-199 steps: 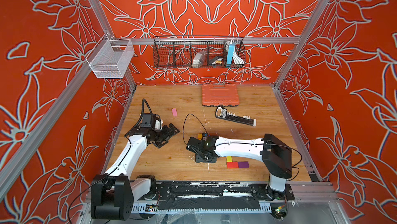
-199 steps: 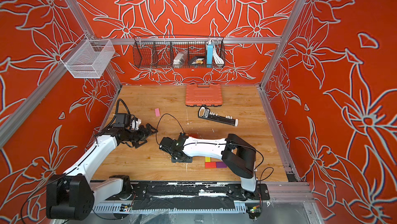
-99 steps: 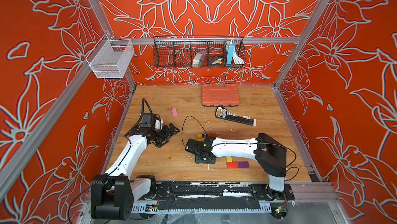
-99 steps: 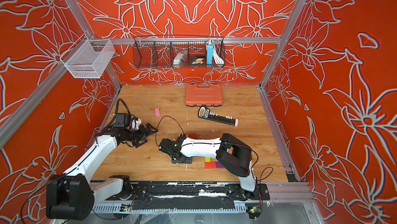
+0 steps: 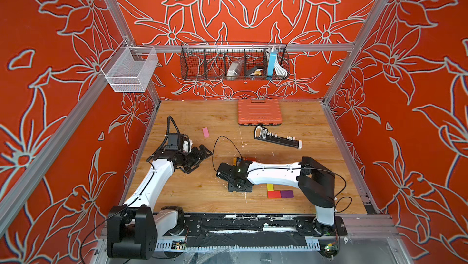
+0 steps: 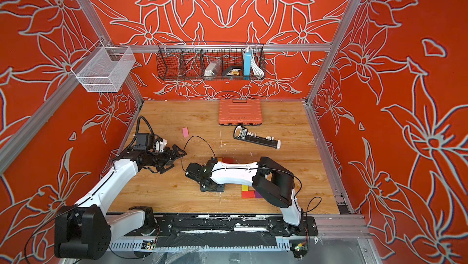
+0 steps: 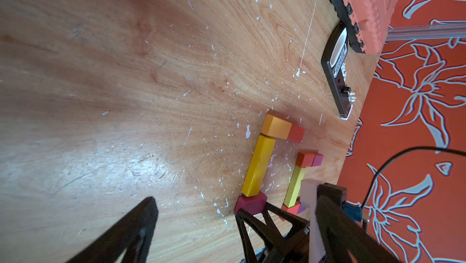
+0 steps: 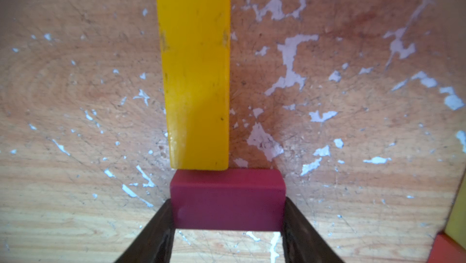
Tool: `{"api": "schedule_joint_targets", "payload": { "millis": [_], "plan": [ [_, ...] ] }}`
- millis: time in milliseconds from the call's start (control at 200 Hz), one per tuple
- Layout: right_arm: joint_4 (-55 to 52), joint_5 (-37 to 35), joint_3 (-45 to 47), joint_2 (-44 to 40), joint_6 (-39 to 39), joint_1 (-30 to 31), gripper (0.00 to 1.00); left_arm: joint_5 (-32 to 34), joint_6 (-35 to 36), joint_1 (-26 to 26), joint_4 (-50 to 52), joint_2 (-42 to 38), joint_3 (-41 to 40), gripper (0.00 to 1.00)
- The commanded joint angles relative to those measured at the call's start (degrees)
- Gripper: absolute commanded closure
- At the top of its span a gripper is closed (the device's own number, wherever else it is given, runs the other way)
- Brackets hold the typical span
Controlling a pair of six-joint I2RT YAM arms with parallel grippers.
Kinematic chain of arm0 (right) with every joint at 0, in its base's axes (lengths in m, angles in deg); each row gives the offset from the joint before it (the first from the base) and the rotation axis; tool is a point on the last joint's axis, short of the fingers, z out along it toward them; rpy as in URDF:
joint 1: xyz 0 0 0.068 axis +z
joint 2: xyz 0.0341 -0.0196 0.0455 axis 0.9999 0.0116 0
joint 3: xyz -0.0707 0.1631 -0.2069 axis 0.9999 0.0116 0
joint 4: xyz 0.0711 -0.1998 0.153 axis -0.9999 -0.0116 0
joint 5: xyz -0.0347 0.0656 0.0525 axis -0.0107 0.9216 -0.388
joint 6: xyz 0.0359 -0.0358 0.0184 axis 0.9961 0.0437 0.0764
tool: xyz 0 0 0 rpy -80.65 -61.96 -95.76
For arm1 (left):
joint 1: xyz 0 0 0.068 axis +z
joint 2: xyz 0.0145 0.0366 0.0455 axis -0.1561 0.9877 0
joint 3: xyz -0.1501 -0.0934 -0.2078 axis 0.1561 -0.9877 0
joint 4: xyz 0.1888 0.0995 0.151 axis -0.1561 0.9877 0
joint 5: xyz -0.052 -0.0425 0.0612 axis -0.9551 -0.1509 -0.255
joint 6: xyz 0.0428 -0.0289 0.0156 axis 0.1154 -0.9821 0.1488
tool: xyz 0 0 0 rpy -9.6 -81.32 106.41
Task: Assemble the letter c with building blocks
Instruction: Assemble the building block at the center of the board.
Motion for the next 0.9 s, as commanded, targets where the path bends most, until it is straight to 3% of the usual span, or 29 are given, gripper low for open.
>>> {"api": "schedule_joint_targets", "payload": {
  "millis": [0,751,896],
  "plan": [
    [-1.6,-2.3,-0.5,0.7,0.8,-0.3,0.43,-0.8,0.3,0.5,-0.1,-0.4,-0.2,0.02],
    [-0.3,-1.4,-0.4,1.0,-0.3,-1.5,0.42,-0.9,0.2,0.6,-0.4,0.1,-0.3,0.02],
    [-0.3,-1.1,-0.5,1.1,-0.6,-1.5,0.38,-1.0,0.3,0.6,-0.5,0.1,-0.4,0.02]
  ]
}}
